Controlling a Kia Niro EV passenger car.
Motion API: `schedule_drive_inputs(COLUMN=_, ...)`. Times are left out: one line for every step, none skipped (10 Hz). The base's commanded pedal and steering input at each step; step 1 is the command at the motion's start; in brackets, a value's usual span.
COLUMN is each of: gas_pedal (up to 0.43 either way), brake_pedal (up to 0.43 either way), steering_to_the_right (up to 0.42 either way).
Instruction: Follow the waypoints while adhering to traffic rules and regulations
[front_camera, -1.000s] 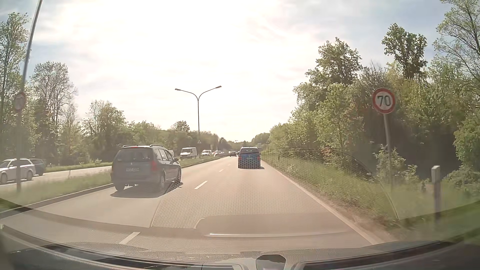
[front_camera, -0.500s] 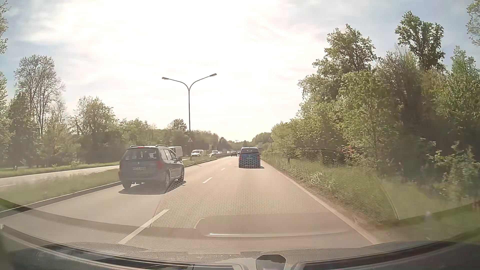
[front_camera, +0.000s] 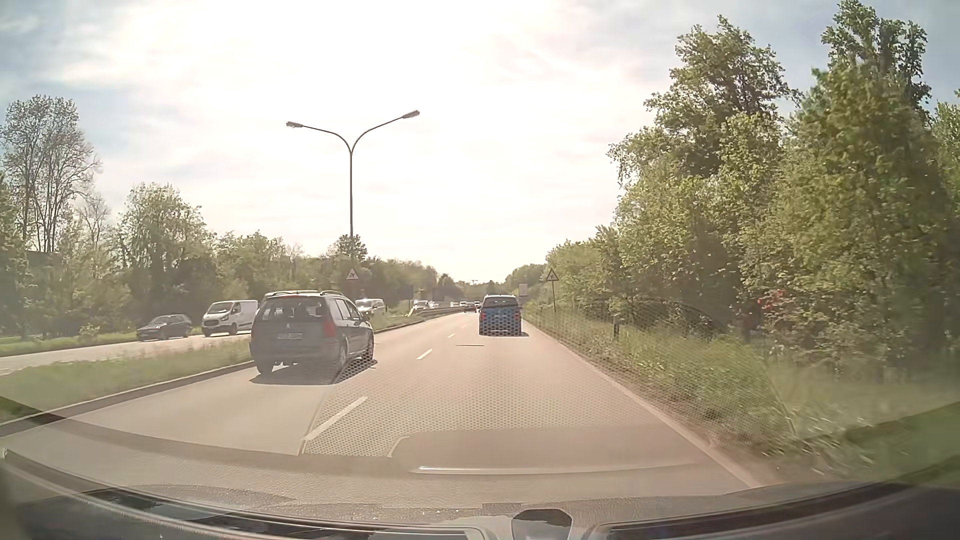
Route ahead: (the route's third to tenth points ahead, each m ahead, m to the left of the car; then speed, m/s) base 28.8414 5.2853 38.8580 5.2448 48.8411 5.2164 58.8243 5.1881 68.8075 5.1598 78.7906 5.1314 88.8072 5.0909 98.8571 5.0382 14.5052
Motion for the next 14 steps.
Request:
schedule_drive_inputs(gas_pedal=0.15, brake_pedal=0.0, steering_to_the_right=-0.002)
schedule_drive_inputs(gas_pedal=0.15, brake_pedal=0.0, steering_to_the_right=-0.002)
schedule_drive_inputs(gas_pedal=0.15, brake_pedal=0.0, steering_to_the_right=-0.002)
schedule_drive_inputs(gas_pedal=0.15, brake_pedal=0.0, steering_to_the_right=-0.002)
schedule_drive_inputs(gas_pedal=0.15, brake_pedal=0.0, steering_to_the_right=-0.002)
schedule_drive_inputs(gas_pedal=0.15, brake_pedal=0.0, steering_to_the_right=-0.002)
schedule_drive_inputs(gas_pedal=0.15, brake_pedal=0.0, steering_to_the_right=-0.002)
schedule_drive_inputs(gas_pedal=0.15, brake_pedal=0.0, steering_to_the_right=-0.002)
schedule_drive_inputs(gas_pedal=0.15, brake_pedal=0.0, steering_to_the_right=-0.001)
schedule_drive_inputs(gas_pedal=0.15, brake_pedal=0.0, steering_to_the_right=-0.002)
schedule_drive_inputs(gas_pedal=0.15, brake_pedal=0.0, steering_to_the_right=-0.001)
schedule_drive_inputs(gas_pedal=0.15, brake_pedal=0.0, steering_to_the_right=-0.001)
schedule_drive_inputs(gas_pedal=0.15, brake_pedal=0.0, steering_to_the_right=-0.001)
schedule_drive_inputs(gas_pedal=0.15, brake_pedal=0.0, steering_to_the_right=-0.001)
